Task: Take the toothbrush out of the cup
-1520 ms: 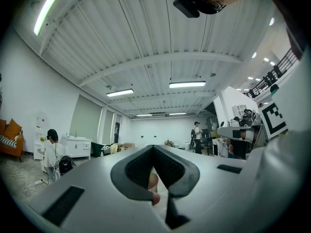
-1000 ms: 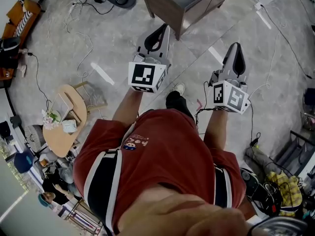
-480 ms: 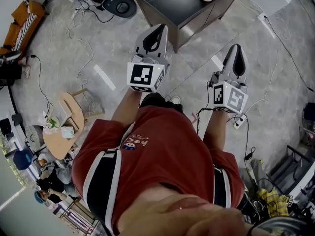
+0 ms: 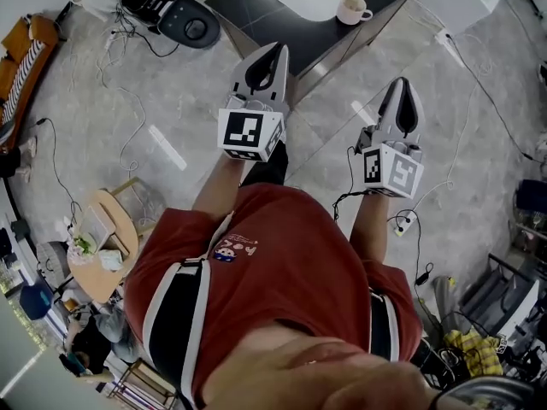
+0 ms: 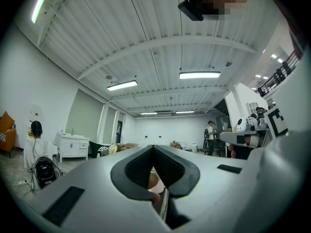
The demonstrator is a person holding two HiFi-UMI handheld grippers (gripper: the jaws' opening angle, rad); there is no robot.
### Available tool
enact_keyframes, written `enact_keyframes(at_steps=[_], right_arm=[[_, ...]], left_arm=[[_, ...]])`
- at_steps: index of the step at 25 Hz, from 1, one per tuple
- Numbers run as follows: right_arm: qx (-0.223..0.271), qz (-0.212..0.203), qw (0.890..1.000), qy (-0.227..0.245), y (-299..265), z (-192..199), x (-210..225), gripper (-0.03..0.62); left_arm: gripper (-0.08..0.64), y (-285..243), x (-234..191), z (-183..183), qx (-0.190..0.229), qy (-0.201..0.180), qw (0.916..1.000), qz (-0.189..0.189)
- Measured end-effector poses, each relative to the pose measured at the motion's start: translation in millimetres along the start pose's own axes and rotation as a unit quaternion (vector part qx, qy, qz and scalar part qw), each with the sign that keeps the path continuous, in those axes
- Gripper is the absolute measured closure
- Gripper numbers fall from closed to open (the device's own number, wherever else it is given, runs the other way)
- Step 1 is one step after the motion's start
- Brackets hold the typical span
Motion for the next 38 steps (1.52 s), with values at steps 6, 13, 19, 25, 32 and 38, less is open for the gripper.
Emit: enact_keyframes(at_steps=[6,13,19,25,32,38], right_arm=[[-0.007,0.001,1.0,0.021,-87,1,3,0.581],[-0.021,0.003,0.999,0.041,-163,8,3,0.581],[-0.035,0.013,0.998,0.041,-191,29,15,0.581],[-0.061,0.006,0.998,0.021,-202,61,36,0.534],[-0.134,-0.08,0.988,0.011,-218,134,52,0.403],[-0.214,-0.169,0.962,0.004,-230,197,57,0.354]], left_arm=[[0.555,-78,-42,-9,0.007,0.0,0.9999,0.01],[0.555,-149,-89,-8,0.008,0.017,0.9997,0.014],[0.555,-189,-91,9,-0.005,0.026,0.9988,0.041],[0.555,-217,-74,27,-0.022,0.019,0.9979,0.058],[0.555,-250,-65,53,-0.048,0.003,0.9976,0.05],[0.555,-289,-55,71,-0.069,-0.013,0.997,0.034]])
Point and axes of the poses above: the fingertips, and each gripper's own axes: y backward along the fingers, x to its right, z out of its underside, the point moved 3 cm from there along y, backward along the fingers, and after that the axes turned 10 degrees about -z, right-handed, at the moved point
